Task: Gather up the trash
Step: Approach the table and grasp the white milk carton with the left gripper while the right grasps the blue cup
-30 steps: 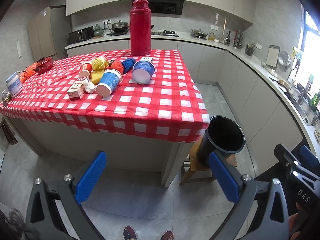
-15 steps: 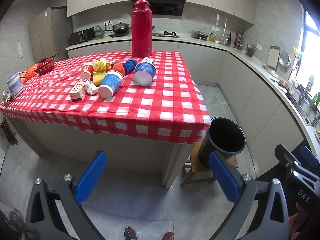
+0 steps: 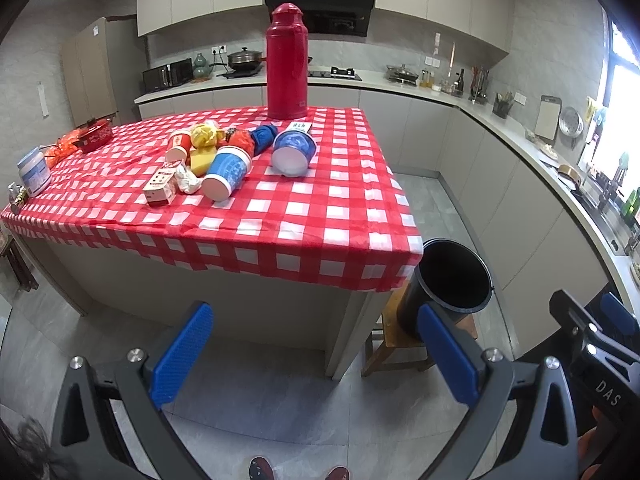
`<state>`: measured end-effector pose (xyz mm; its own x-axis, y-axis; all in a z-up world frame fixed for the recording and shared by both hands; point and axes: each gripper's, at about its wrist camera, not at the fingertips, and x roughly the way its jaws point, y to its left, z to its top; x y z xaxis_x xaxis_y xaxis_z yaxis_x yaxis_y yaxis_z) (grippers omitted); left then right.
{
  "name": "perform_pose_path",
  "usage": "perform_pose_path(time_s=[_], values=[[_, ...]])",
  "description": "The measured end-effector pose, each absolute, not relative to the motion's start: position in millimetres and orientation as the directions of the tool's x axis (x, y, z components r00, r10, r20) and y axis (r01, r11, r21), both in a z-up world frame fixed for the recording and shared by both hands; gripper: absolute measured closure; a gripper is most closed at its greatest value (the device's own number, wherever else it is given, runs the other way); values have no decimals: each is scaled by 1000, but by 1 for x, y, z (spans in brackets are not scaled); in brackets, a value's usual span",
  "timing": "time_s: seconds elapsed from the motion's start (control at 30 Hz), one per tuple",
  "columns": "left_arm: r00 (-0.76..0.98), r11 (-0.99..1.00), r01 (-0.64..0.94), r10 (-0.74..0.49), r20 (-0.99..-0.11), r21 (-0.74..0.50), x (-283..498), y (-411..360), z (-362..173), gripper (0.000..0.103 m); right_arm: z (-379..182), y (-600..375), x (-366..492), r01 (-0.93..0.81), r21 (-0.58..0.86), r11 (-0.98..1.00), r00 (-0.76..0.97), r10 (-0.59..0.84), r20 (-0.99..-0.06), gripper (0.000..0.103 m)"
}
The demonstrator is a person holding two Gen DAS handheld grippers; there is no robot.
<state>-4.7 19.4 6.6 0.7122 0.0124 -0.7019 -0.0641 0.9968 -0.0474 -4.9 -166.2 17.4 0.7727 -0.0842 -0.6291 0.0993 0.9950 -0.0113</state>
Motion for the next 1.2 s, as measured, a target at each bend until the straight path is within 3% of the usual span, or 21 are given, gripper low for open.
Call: perform_pose_path(time_s=[0.57, 1.2], values=[[717, 989, -146, 98, -690, -10, 6, 34, 6, 0, 18, -158, 19, 12, 13, 1000, 793, -2, -609, 0], [693, 977, -213, 147, -706, -6, 86, 168, -9, 0, 1, -36, 109, 17, 16, 1000, 778, -3, -629, 0]])
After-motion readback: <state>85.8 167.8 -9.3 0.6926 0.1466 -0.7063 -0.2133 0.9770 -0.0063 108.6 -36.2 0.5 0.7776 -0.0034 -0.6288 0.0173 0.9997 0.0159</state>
